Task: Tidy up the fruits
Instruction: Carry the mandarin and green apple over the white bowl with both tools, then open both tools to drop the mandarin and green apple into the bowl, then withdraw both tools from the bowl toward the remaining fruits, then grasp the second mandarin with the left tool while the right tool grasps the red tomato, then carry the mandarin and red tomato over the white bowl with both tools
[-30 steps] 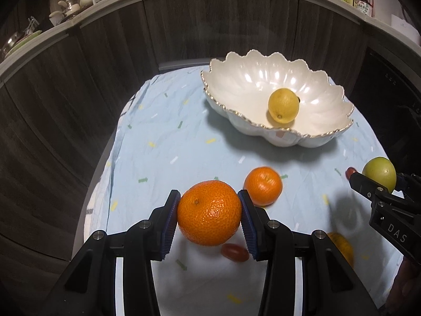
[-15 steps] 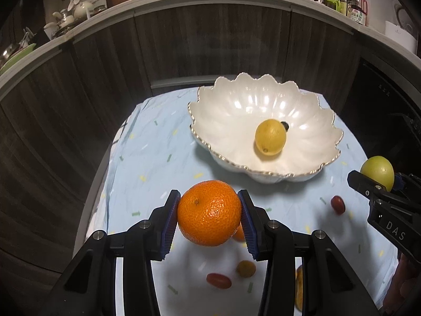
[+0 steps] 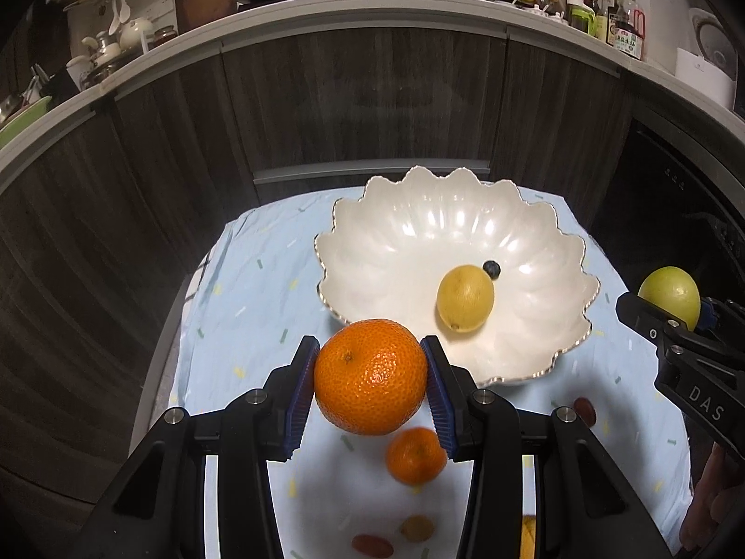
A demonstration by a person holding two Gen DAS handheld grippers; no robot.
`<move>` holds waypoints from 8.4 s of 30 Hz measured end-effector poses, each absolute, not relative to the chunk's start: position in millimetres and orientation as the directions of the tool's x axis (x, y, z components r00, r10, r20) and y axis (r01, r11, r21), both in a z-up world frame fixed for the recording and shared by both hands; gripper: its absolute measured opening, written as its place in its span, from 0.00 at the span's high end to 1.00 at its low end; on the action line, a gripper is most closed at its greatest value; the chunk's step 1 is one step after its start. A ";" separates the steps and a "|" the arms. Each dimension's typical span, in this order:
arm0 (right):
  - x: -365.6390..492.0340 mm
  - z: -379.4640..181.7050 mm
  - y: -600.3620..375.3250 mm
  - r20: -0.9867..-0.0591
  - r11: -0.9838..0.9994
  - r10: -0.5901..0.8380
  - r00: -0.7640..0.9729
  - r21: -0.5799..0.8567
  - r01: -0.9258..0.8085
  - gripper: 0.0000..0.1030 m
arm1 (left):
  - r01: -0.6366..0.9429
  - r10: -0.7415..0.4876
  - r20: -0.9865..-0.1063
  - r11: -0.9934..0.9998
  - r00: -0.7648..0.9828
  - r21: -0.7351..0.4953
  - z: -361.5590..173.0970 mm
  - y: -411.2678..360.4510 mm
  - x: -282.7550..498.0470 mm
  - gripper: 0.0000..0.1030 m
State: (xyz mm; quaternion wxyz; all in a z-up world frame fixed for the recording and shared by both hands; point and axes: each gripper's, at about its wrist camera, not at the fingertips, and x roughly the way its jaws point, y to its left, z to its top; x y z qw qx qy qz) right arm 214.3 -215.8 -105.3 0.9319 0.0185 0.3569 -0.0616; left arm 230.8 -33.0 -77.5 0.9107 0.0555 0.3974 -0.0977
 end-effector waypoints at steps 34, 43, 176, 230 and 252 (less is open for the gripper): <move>282.3 -119.0 -241.0 -0.687 0.984 -0.122 0.716 0.012 0.179 0.52 | 0.241 -0.141 -0.732 0.970 0.667 0.032 -89.6 -53.2 303.4 0.57; 296.3 -130.7 -242.3 -0.706 0.982 -0.112 0.699 0.029 0.186 0.52 | 0.230 -0.129 -0.738 0.972 0.662 0.037 -99.6 -53.7 318.3 0.57; 190.5 -190.1 -229.5 -0.765 0.984 -0.116 0.633 -0.003 0.178 0.31 | 0.255 -0.105 -0.803 0.965 0.587 0.060 -155.8 -51.9 209.8 0.28; 188.4 -195.4 -228.8 -0.768 0.991 -0.051 0.638 0.042 0.130 0.81 | 0.271 -0.147 -0.820 0.963 0.554 0.010 -162.4 -55.2 207.3 0.60; 191.0 -151.0 -225.9 -0.707 0.991 -0.058 0.705 0.042 0.124 0.81 | 0.251 -0.144 -0.774 0.968 0.617 0.020 -117.9 -50.9 208.6 0.61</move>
